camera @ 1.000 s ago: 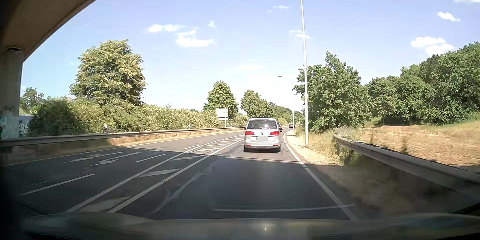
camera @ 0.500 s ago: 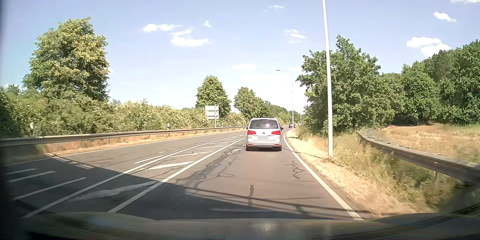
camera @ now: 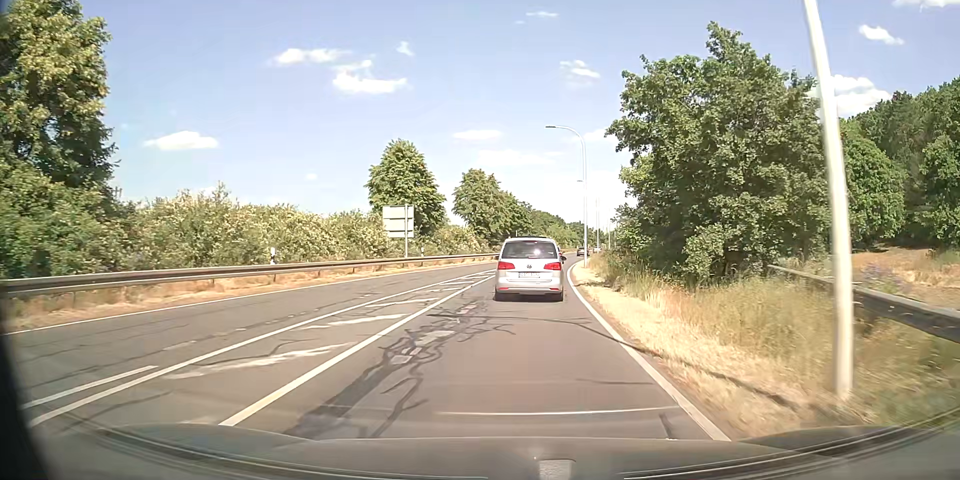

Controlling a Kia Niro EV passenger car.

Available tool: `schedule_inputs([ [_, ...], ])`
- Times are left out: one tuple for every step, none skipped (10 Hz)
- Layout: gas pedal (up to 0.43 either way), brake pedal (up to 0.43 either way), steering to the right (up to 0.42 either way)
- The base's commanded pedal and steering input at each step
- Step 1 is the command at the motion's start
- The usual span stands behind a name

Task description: Follow the waypoints while adhering to traffic rules and regulations

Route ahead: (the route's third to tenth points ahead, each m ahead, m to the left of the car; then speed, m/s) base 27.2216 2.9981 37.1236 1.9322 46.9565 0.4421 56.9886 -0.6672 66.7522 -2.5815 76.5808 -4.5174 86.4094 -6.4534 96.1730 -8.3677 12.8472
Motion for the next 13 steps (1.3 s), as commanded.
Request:
schedule_inputs([
  [0.000, 0.030, 0.015],
  [0.000, 0.030, 0.015],
  [0.000, 0.030, 0.015],
  [0.000, 0.030, 0.015],
  [0.008, 0.030, 0.015],
  [0.020, 0.030, 0.015],
  [0.028, 0.030, 0.015],
  [0.039, 0.030, 0.014],
  [0.039, 0.030, 0.014],
  [0.047, 0.030, 0.014],
  [0.047, 0.030, 0.014],
  [0.059, 0.030, 0.014],
  [0.079, 0.030, 0.014],
])
